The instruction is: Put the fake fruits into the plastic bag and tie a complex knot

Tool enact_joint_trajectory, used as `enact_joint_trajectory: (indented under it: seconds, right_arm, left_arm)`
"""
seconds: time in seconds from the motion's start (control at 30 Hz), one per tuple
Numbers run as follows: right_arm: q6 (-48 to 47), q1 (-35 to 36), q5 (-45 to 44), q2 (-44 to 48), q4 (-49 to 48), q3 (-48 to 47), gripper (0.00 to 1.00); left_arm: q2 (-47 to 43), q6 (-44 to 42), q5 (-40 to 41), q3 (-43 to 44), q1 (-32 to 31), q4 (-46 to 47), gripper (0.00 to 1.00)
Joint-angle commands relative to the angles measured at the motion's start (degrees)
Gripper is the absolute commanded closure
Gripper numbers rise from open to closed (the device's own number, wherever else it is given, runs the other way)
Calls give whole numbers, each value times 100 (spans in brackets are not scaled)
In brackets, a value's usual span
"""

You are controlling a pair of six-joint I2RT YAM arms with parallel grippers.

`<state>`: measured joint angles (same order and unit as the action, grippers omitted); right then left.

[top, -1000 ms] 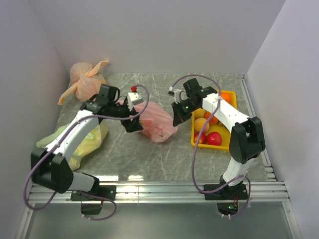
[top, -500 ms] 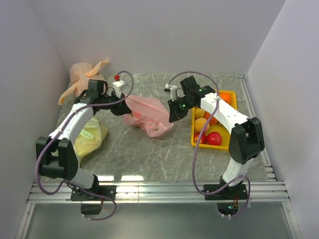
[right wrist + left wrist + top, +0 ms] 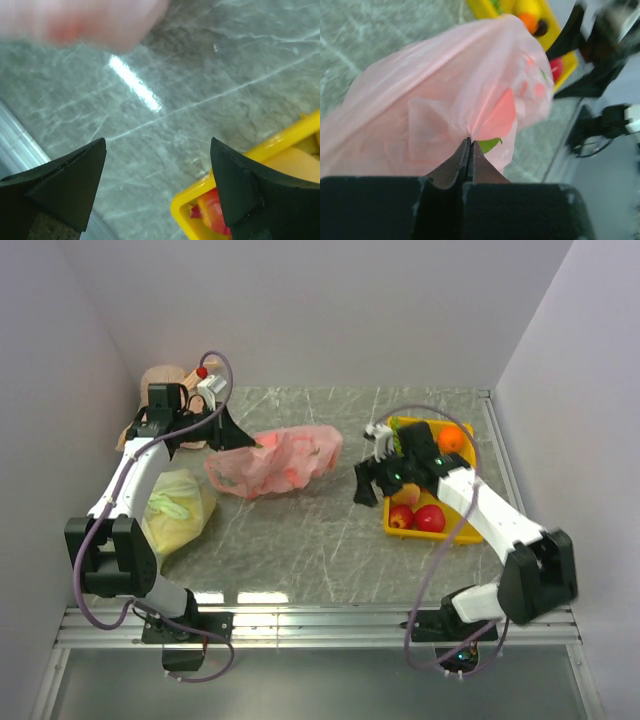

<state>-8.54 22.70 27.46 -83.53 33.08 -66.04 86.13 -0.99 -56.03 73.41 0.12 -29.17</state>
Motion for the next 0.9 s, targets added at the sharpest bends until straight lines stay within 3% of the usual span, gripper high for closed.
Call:
enact_joint_trajectory:
  seconds: [0.0,0.13,0.3,0.73,0.83,0.87]
  right_arm:
    - [247,-169,-57,1126,-1468,1091,7]
    - [615,-134,102,1611,-3503,1901,6]
    - [573,-178,-705,1155,-4703,1893,7]
    - [414,-46,171,215,-5101,1147,13]
    - [458,-29,259,-57,-5048,884,18]
    - [432,6,251,-119,-5048,821,26]
  left_arm:
    - [62,1328,-680,464,-21,718,100]
    - [264,2084,-1094,701,-21,921,100]
    - [326,1893,-1287,894,-21,615,100]
    - [361,1972,-1586,956,-21,518,100]
    - [352,1962,-1621,895,-21,551,100]
    - [343,1998,-1648,886,-21,561,100]
